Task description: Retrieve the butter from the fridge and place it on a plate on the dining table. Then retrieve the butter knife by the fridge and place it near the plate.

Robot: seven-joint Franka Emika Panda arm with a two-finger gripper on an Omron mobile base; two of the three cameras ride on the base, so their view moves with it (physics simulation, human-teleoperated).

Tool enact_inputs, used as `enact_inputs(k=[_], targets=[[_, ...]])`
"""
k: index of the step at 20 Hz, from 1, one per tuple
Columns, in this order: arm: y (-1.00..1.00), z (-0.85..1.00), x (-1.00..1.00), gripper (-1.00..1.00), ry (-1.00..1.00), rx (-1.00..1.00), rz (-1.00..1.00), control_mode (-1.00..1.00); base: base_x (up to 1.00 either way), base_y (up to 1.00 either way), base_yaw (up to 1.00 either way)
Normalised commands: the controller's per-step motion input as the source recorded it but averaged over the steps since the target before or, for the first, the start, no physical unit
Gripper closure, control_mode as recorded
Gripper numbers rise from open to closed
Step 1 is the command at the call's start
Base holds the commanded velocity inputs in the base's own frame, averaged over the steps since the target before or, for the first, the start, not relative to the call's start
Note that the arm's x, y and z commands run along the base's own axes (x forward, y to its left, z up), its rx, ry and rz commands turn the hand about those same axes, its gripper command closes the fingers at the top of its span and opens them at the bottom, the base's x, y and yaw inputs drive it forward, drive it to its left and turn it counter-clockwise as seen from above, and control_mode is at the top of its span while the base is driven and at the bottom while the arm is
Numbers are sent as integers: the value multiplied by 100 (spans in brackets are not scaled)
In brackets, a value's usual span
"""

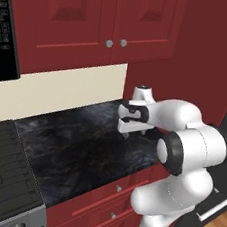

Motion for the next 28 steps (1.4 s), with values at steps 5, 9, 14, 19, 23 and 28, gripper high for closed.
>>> enact_inputs(k=[5,9,14,19,23,28], targets=[[0,-24,25,-100,-4,0,0,-100,0,0,0],[0,-30,27,-100,-15,0,0,-100,0,0,0],[0,-31,22,-100,-11,0,0,-100,0,0,0],[0,-25,0,-100,0,0,0,-100,0,0,0],[0,-32,0,-100,0,2,0,-100,0,0,0],[1,-24,0,-100,0,0,0,-100,0,0,0]])
